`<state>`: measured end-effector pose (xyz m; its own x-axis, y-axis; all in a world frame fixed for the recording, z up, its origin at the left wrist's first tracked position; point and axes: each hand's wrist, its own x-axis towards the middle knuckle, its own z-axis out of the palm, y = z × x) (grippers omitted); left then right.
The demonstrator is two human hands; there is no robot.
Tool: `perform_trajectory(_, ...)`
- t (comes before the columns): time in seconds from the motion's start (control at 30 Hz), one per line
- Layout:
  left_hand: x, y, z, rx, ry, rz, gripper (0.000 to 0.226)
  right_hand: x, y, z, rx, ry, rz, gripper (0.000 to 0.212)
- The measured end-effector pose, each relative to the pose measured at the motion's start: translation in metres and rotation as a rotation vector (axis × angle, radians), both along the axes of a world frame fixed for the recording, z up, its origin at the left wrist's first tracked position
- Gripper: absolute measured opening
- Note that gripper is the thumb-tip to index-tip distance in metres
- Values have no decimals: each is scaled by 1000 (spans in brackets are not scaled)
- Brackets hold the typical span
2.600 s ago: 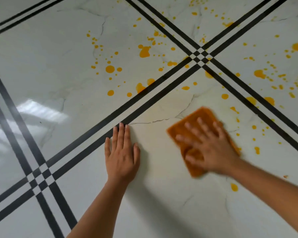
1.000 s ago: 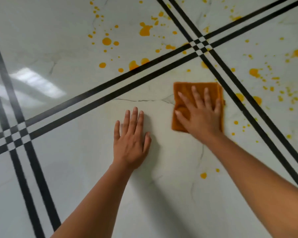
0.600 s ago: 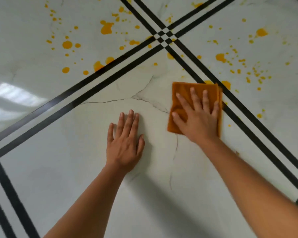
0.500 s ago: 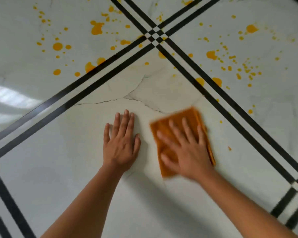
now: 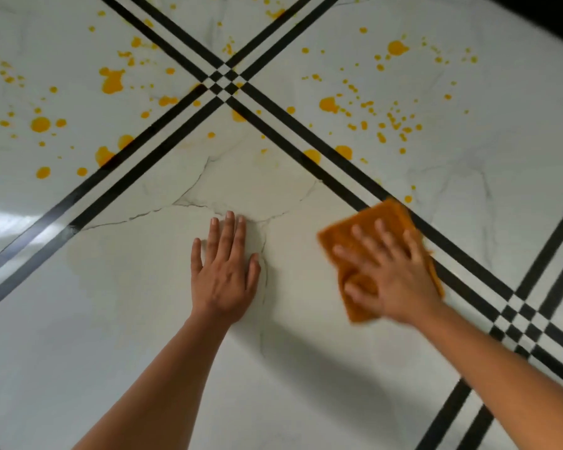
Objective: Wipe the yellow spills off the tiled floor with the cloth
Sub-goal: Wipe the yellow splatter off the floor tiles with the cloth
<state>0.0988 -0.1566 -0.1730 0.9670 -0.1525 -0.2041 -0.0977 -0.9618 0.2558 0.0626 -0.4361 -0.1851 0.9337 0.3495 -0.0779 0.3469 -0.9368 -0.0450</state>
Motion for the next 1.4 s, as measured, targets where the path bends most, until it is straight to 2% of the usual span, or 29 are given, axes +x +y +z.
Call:
perform_trajectory(0.03, 1, -3, 0, 7, 6, -7, 68, 26, -6, 0, -2, -29, -151, 65)
perform_trajectory(0.1, 2, -8, -2, 13, 16, -1, 69, 71, 18, 7, 22, 33, -405, 66)
perform_trajectory(0.13, 2, -12, -2, 16, 20, 8, 69, 78, 34, 8, 40, 42, -419, 67)
perform_trajectory(0.2, 2, -16, -2, 15, 23, 46, 71, 55, 54, 4, 62, 43, -172, 66)
perform_trajectory(0.23, 2, -18, -1, 15, 26, 60, 72, 29, 48, 1, 53, 48, -18, 65)
perform_trajectory(0.3, 2, -20, 0, 10, 27, 72, 72, -9, 10, 4, 50, 65, 64, 64)
perform_trajectory(0.33, 3, -22, 1, 9, 24, 64, 72, -6, -11, 0, 43, 12, 6, 64)
perform_trajectory(0.4, 8, -26, 1, 14, 15, 43, 70, 36, -26, -2, 16, -32, -254, 65)
perform_trajectory(0.47, 17, -30, -1, 14, 1, 53, 70, 83, 7, 4, 44, 39, -472, 66)
perform_trajectory(0.5, 22, -33, -2, 12, -6, 69, 70, 90, 28, 5, 56, 56, -441, 66)
perform_trajectory(0.6, 33, -34, -3, 5, 2, 93, 68, 45, 43, -3, 39, 66, 13, 64)
perform_trajectory(0.63, 34, -33, -3, 8, 9, 88, 68, 32, 27, -1, 47, 70, 74, 64)
perform_trajectory(0.67, 35, -31, -3, 14, 15, 84, 68, 36, 11, 0, 54, 49, 64, 63)
perform_trajectory(0.73, 34, -30, -1, 30, 32, 67, 69, 69, -4, -2, 45, 20, -149, 64)
perform_trajectory(0.8, 34, -30, 4, 34, 68, 62, 68, 107, 16, 4, 54, 76, -356, 66)
perform_trajectory(0.83, 37, -30, 7, 33, 93, 64, 66, 119, 32, 6, 63, 110, -365, 66)
perform_trajectory(0.9, 40, -32, 16, 30, 157, 69, 61, 128, 51, 12, 127, 227, -281, 64)
perform_trajectory(0.97, 39, -36, 33, 22, 203, 99, 58, 128, 44, 30, 282, 370, -267, 61)
perform_trajectory(1.0, 39, -40, 41, 10, 199, 128, 57, 127, 35, 40, 401, 371, -326, 58)
perform_trajectory(1.07, 41, -54, 52, -7, 167, 159, 56, 122, 17, 53, 622, 206, -526, 51)
perform_trajectory(1.1, 42, -63, 55, -8, 150, 153, 57, 117, 10, 58, 643, 147, -607, 49)
perform_trajectory(1.17, 50, -89, 58, -37, 130, 136, 58, 106, -2, 63, 584, 189, -682, 47)
perform_trajectory(1.27, 78, -132, 58, -130, 161, 153, 60, 110, -14, 76, 466, 347, -661, 46)
perform_trajectory(1.33, 105, -153, 62, -101, 201, 54, 61, 118, -20, 87, 379, 382, -576, 46)
perform_trajectory(1.4, 135, -166, 71, -5, 233, -133, 62, 126, -24, 100, 345, 427, -536, 48)
